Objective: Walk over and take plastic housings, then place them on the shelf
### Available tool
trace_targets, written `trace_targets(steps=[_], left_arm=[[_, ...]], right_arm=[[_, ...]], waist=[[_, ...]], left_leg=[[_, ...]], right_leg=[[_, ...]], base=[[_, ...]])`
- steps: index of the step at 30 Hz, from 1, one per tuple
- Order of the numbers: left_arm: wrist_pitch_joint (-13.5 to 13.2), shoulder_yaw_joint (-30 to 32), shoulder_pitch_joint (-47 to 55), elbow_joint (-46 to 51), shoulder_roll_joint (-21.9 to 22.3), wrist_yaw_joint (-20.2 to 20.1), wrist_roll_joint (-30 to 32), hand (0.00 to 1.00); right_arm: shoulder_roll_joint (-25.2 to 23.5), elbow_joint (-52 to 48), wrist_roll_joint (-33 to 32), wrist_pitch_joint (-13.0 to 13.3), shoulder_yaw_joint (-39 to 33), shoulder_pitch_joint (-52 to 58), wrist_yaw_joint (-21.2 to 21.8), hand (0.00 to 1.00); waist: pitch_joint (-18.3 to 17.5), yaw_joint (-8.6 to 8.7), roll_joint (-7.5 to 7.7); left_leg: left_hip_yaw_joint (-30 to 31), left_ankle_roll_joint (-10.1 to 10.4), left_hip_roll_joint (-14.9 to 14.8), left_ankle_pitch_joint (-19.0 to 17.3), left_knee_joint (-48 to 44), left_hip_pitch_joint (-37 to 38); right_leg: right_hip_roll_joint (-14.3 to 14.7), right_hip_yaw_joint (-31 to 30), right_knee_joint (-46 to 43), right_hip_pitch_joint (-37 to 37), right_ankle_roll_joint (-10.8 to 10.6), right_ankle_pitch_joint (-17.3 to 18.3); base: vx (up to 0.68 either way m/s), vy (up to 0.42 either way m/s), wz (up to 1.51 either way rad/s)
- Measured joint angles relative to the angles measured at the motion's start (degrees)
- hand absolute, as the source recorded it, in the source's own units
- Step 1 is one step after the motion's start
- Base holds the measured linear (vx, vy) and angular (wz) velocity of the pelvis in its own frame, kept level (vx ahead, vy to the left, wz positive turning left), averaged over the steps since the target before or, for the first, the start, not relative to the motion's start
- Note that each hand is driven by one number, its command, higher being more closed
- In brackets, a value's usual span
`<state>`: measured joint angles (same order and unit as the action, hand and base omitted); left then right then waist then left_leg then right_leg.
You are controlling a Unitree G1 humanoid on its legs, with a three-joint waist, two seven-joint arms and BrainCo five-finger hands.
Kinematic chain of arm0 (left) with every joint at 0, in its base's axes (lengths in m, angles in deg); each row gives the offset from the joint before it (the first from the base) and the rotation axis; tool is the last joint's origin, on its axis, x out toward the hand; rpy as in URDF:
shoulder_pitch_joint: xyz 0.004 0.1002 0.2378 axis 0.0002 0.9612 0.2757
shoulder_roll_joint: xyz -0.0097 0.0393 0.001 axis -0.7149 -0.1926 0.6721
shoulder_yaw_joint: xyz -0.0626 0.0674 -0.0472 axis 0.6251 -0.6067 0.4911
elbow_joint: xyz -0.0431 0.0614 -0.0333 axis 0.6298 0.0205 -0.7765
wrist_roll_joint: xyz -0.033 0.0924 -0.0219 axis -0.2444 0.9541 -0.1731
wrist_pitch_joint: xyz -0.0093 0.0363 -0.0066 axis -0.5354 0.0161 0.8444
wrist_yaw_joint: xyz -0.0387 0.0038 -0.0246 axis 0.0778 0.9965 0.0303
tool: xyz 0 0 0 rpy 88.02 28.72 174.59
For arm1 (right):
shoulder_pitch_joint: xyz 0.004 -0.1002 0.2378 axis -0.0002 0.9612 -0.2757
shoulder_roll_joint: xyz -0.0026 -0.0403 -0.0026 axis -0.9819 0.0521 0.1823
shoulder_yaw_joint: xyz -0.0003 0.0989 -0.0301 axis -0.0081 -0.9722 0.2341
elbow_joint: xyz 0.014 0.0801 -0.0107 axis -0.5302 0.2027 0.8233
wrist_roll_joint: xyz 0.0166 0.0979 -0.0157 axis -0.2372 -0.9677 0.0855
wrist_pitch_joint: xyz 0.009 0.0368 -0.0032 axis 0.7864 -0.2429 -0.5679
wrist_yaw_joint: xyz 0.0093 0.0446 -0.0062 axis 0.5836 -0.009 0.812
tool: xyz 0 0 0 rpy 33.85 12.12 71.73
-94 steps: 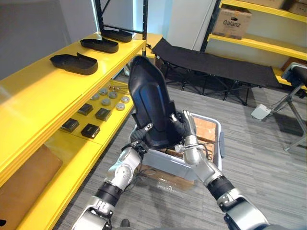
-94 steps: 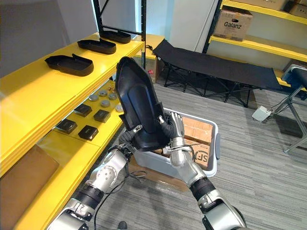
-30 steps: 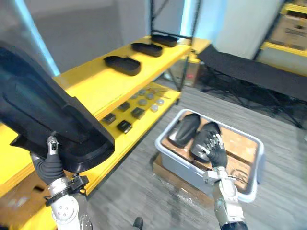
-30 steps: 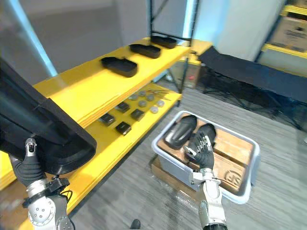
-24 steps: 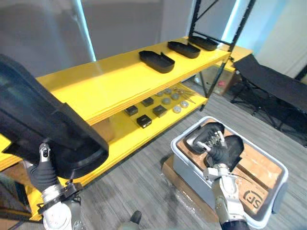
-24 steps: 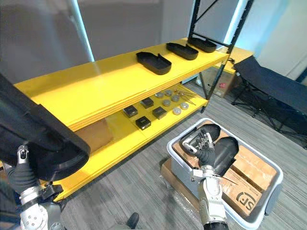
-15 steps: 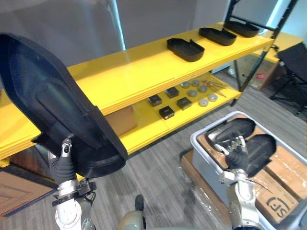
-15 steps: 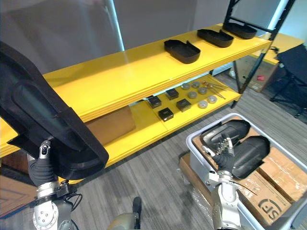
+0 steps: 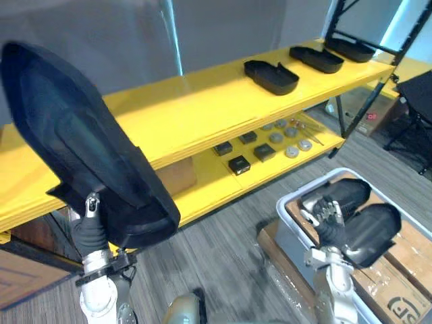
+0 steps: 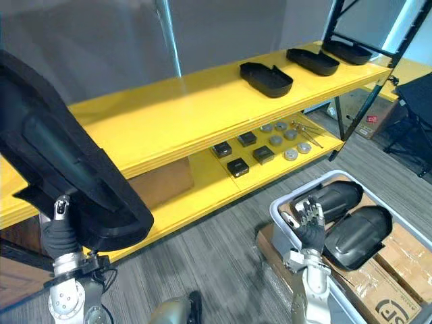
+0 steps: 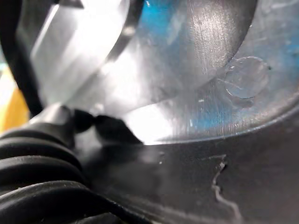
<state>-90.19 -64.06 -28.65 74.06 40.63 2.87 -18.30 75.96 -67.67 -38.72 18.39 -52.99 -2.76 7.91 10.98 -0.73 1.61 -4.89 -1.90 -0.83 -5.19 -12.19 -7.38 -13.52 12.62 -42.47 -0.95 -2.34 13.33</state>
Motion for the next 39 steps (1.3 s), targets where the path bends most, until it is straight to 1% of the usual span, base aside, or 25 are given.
trace_targets(steps=[2,5,6,7,8,10,11,12,13,14,15,17,19,22,23,25,26,27,30,33,34,35,37,38,39], left_arm=[[0.0,-0.3,-1.5,-0.5,0.0,0.2,0.0,1.0],[0.1,-2.4,-4.6,-0.8,-0.4,1.2,-0.1,1.0],[0.5,-3.9,-5.6,-1.4,-0.8,2.0,0.0,1.0],[1.1,-5.3,-5.5,-1.5,-1.0,2.9,0.2,1.0],[1.2,-5.9,-5.1,-1.5,-1.0,3.4,0.2,1.0],[1.2,-7.1,-4.0,-1.1,-1.2,4.5,0.4,1.0],[1.1,-6.9,-3.2,-0.5,-1.3,4.9,0.4,1.0],[1.3,-7.2,-2.7,-0.8,0.3,5.0,0.4,1.0],[1.9,-8.1,-0.6,-0.9,2.8,5.0,0.3,1.0],[2.0,-8.5,0.0,-1.0,3.4,4.9,0.3,1.0],[2.5,-8.6,0.2,-1.0,4.5,4.3,0.3,1.0],[2.8,-8.5,-0.6,-1.6,4.7,3.3,0.0,1.0],[2.8,-8.5,-1.0,-2.0,4.6,1.0,0.0,1.0],[2.7,-8.6,-1.2,-2.1,4.6,-0.6,0.6,1.0],[2.7,-8.5,-1.1,-2.2,4.4,-0.7,0.6,1.0],[3.3,-8.5,-1.4,-3.2,1.4,-0.6,0.6,1.0],[3.5,-8.5,-1.5,-3.1,0.7,-0.6,0.7,1.0],[4.0,-8.8,-2.3,-3.2,0.0,-0.6,1.3,1.0],[6.7,-10.3,-4.8,-3.2,-0.2,-0.7,5.1,1.0],[10.2,-12.9,-8.2,-3.2,-0.5,-1.2,6.4,1.0],[12.6,-14.8,-10.0,-3.8,-0.6,-1.3,7.9,1.0],[13.6,-15.4,-10.8,-4.3,-0.8,-1.6,7.9,1.0],[17.6,-18.6,-15.2,-8.3,-2.7,-1.6,7.9,1.0],[20.0,-19.7,-18.0,-11.2,-3.6,-1.6,7.9,1.0],[21.2,-19.9,-19.3,-12.5,-4.1,-1.6,7.9,1.0]], right_arm=[[-0.1,-1.7,0.0,0.0,-0.7,1.1,1.1,0.0],[0.0,-4.5,-0.3,0.3,-1.8,2.7,2.6,0.0],[0.1,-5.0,-1.2,0.4,-1.9,3.3,3.6,0.0],[0.1,-6.2,-1.3,0.4,-1.4,4.3,4.1,0.0],[0.1,-7.0,-1.3,0.4,-0.9,4.7,4.6,0.0],[0.2,-10.9,-1.2,0.9,0.7,5.3,5.3,0.0],[0.8,-12.5,-1.2,1.7,1.6,5.0,5.5,0.0],[2.1,-12.4,-1.0,1.8,1.6,4.6,5.7,0.0],[4.3,-13.0,-0.6,1.9,1.4,4.0,5.6,0.0],[4.9,-13.0,-0.6,2.0,1.1,3.8,5.4,0.0],[5.7,-12.9,-0.4,2.0,0.3,3.8,4.4,0.0],[5.7,-12.8,0.6,2.0,-1.6,3.9,2.7,0.0],[5.7,-12.6,0.6,2.4,-4.1,3.5,0.9,0.0],[6.4,-11.8,0.6,2.7,-6.2,2.8,-1.0,0.0],[6.7,-11.7,0.6,2.7,-6.2,2.6,-1.4,0.0],[5.3,-11.5,0.7,2.7,-5.8,2.8,-1.6,0.0],[5.1,-11.6,0.7,2.7,-5.8,2.9,-1.6,0.0],[4.6,-12.3,0.6,2.7,-5.8,3.1,-1.6,0.0],[2.4,-15.7,0.7,2.7,-4.5,4.4,-1.5,0.0],[1.1,-17.2,1.7,2.7,-1.7,6.2,-1.3,0.0],[0.8,-18.0,1.7,2.7,-0.3,7.2,-0.6,0.0],[0.8,-18.2,1.7,2.7,0.1,7.4,0.0,0.0],[0.8,-19.4,1.6,2.7,0.9,7.4,2.3,0.0],[1.0,-19.7,1.7,2.7,1.5,7.1,3.7,0.0],[1.2,-19.7,1.7,2.7,1.9,6.8,4.2,0.0]], waist=[[0.1,0.68,-0.24],[0.2,1.95,-0.67],[0.2,2.21,-0.94],[0.2,2.47,-0.99],[-0.3,2.65,-0.75],[-2.8,2.92,1.41],[-4.0,2.83,2.53],[-4.3,2.69,0.85],[-5.8,2.49,-2.12],[-6.1,2.46,-2.77],[-6.3,1.95,-3.88],[-5.7,1.64,-3.78],[-5.6,1.52,-3.55],[-5.5,1.5,-3.99],[-5.5,1.26,-4.58],[-5.9,1.83,-2.11],[-6.1,1.99,-1.49],[-6.2,2.64,-0.25],[-6.4,3.53,0.43],[-6.3,4.74,-0.12],[-6.5,4.69,-0.56],[-6.7,4.74,-0.82],[-7.0,4.97,-1.41],[-7.1,5.5,-1.49],[-7.1,6.1,-1.48]], left_leg=[[1.9,0.1,0.1,-0.1,2.4,2.7],[5.1,0.1,0.0,-2.2,2.4,5.1],[6.1,1.2,-0.9,-3.4,0.9,6.3],[7.0,2.6,-1.6,-5.0,-1.3,7.7],[7.6,3.4,-1.9,-5.8,-2.2,8.1],[7.6,6.1,-2.6,-9.0,-4.3,9.0],[7.1,7.4,-3.3,-11.8,-5.1,9.2],[7.1,8.1,-5.7,-12.6,-6.0,9.3],[3.6,9.2,-9.3,-11.6,-5.9,9.5],[2.5,9.3,-9.9,-10.6,-6.0,9.6],[1.1,8.5,-10.6,-8.8,-7.2,9.3],[-1.3,8.4,-11.2,-7.9,-10.8,8.2],[-4.5,8.0,-10.3,-8.1,-7.8,7.9],[-3.6,7.5,-9.1,-3.2,-0.9,6.2],[-3.4,8.9,-9.2,-0.8,-0.1,6.3],[-7.0,8.8,-8.0,-1.3,2.5,8.5],[-7.9,8.6,-7.6,-1.2,3.2,8.6],[-9.3,8.3,-6.8,-0.9,3.9,8.8],[-11.5,7.6,-5.9,-1.1,4.1,9.6],[-11.9,7.6,-5.6,-1.1,6.0,11.3],[-13.0,7.6,-5.7,-1.2,6.9,12.4],[-13.3,7.6,-5.8,-1.2,7.1,12.6],[-14.0,7.7,-5.7,-1.1,7.9,13.4],[-14.0,7.7,-5.6,-1.1,7.9,13.4],[-14.0,7.8,-5.6,-1.0,7.9,13.3]], right_leg=[[2.9,0.1,4.3,-2.8,1.3,2.9],[3.8,-2.5,11.5,-9.2,1.3,2.5],[4.6,-5.6,16.4,-10.2,0.6,1.1],[4.9,-7.0,20.5,-9.8,0.2,-1.7],[4.7,-7.4,21.8,-9.7,0.0,-3.4],[4.0,-8.0,26.5,-8.8,-0.4,-11.3],[3.1,-7.1,26.7,-8.4,-4.8,-12.5],[4.8,-5.4,25.8,-7.6,-3.6,-11.8],[6.6,-2.8,26.3,-6.1,-2.2,-9.7],[6.8,-1.9,26.2,-5.7,-2.0,-9.1],[7.2,-1.0,27.0,-3.8,-1.3,-8.7],[6.9,1.0,30.9,1.3,-0.9,-8.6],[5.9,2.5,34.1,5.9,-0.9,-8.6],[6.1,2.2,35.5,6.8,-1.6,-8.4],[6.7,0.8,35.9,6.6,-2.1,-8.3],[5.6,-3.0,36.5,5.4,-3.3,-8.7],[5.3,-3.8,36.7,4.8,-3.7,-8.9],[4.7,-5.0,37.2,4.3,-4.4,-9.6],[3.8,-6.6,39.1,4.4,-4.9,-11.0],[3.8,-6.6,39.2,5.0,-5.0,-11.1],[4.1,-7.2,39.2,5.1,-5.0,-11.1],[4.2,-7.7,39.2,5.0,-5.0,-11.1],[4.4,-8.2,39.2,5.0,-5.0,-11.1],[4.4,-8.2,39.2,5.0,-5.0,-11.1],[4.4,-8.3,39.2,4.9,-5.0,-11.1]], base=[[0.31,0.043,0.57],[0.33,-0.005,0.57],[0.44,-0.095,0.78],[0.37,-0.13,0.76],[0.39,-0.212,0.86],[0.45,-0.385,0.83],[0.42,-0.43,0.55],[0.45,-0.473,0.7],[0.35,-0.324,0.55],[0.4,-0.354,0.66],[0.25,-0.212,0.4],[0.24,-0.199,0.52],[0.21,-0.131,0.43],[0.08,0.012,-0.13],[0.06,0.123,-0.68],[0.08,0.127,-0.77],[0.08,0.106,-0.56],[0.09,0.12,-0.49],[0.1,0.095,-0.34],[0.08,0.037,-0.13],[0.04,0.003,-0.25],[0.03,0.003,-0.27],[0.0,0.005,-0.16],[-0.02,-0.003,-0.09],[-0.03,-0.005,-0.05]])
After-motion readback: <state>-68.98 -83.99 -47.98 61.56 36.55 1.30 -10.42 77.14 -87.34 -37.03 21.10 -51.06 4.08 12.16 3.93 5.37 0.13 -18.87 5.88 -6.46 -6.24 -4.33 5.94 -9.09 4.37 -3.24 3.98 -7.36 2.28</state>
